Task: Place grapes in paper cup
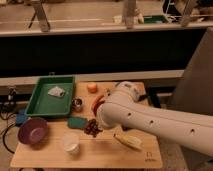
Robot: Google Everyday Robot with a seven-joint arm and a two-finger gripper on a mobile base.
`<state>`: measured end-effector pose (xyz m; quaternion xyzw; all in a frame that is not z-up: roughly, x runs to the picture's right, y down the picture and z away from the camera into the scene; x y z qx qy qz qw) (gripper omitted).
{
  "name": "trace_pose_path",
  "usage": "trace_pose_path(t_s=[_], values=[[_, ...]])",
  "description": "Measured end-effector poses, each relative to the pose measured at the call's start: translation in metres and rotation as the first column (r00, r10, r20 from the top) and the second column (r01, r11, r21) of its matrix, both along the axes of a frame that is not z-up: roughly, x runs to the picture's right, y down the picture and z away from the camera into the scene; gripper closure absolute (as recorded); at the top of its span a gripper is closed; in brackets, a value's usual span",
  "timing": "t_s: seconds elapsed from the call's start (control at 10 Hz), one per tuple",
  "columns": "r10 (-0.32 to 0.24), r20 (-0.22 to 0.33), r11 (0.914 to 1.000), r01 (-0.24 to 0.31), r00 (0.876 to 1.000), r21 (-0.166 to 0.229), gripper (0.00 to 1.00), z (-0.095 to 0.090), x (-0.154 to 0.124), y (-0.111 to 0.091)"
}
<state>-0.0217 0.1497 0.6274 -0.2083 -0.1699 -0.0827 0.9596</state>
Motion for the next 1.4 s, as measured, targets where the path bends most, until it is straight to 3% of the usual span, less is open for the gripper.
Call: trace_pose_path(t_s=[0.7,1.4], values=[[-0.035,0.008,0.9992,0.035,0.999,0.021,0.9,-0.036,-0.005,-0.015],[-0.071,0.144,0.9975,0.071,0.987,0.005,0.9,-0.056,-0.035,-0.022]])
